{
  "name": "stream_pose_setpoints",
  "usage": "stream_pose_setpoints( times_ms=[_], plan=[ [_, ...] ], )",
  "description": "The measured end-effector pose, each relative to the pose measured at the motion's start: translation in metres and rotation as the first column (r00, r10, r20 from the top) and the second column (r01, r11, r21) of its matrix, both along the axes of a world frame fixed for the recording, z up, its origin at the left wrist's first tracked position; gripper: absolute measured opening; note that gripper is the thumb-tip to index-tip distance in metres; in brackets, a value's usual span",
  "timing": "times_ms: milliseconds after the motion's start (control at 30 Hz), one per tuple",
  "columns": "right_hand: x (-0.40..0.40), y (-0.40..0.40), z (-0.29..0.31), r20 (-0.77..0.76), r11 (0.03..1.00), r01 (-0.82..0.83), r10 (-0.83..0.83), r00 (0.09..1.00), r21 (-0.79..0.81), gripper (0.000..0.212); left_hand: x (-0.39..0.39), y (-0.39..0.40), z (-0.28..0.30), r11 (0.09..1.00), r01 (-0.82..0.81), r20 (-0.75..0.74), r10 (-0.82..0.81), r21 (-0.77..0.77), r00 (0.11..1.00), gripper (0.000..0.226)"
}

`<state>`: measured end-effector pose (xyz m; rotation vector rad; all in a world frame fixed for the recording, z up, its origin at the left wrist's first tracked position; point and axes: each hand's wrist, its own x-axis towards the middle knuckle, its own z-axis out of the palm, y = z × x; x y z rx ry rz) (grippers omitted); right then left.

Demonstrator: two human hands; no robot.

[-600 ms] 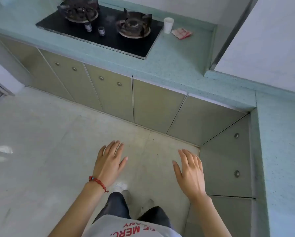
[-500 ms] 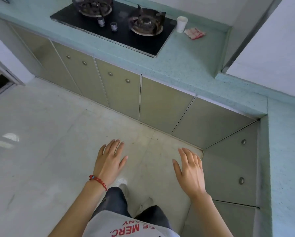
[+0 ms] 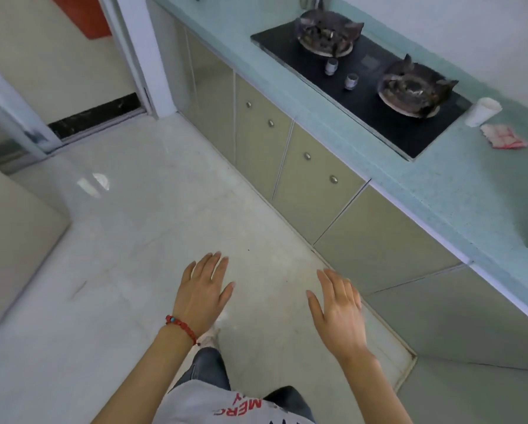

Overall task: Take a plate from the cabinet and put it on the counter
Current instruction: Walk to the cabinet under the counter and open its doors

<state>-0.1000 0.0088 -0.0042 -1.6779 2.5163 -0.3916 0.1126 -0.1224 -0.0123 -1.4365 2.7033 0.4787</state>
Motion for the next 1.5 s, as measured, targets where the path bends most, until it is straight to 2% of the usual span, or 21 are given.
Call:
stream_pose_setpoints(
  times_ms=[333, 567, 733, 1133, 1333, 1500],
  plan=[
    [0.078, -0.219, 0.004, 0.026, 0.965, -0.262, 0.262, 0.965, -0.003, 0.057, 0.106, -0.162, 0.005, 0.965, -0.263, 0.019, 0.263, 0.016, 0.965, 0.067],
    [0.116, -0.331, 0.003, 0.044, 0.919, -0.393, 0.392, 0.919, 0.024, 0.062, 0.154, -0.236, 0.004, 0.912, -0.411, 0.069, 0.409, 0.016, 0.91, 0.071],
    [0.131, -0.407, -0.005, 0.072, 0.882, -0.46, 0.454, 0.888, 0.101, 0.065, 0.167, -0.287, -0.008, 0.863, -0.505, 0.051, 0.506, -0.018, 0.861, 0.048],
    [0.14, -0.654, -0.015, 0.119, 0.804, -0.566, 0.554, 0.824, 0.18, 0.064, 0.179, -0.505, -0.014, 0.803, -0.596, 0.072, 0.594, 0.009, 0.801, 0.052],
    [0.158, -0.769, -0.011, 0.117, 0.812, -0.572, 0.56, 0.82, 0.122, 0.061, 0.195, -0.611, -0.003, 0.811, -0.584, 0.064, 0.582, 0.032, 0.811, 0.071],
    [0.189, -0.848, -0.015, 0.119, 0.828, -0.549, 0.538, 0.835, 0.114, 0.056, 0.223, -0.697, -0.011, 0.835, -0.55, 0.072, 0.549, 0.0, 0.833, 0.072]
  ],
)
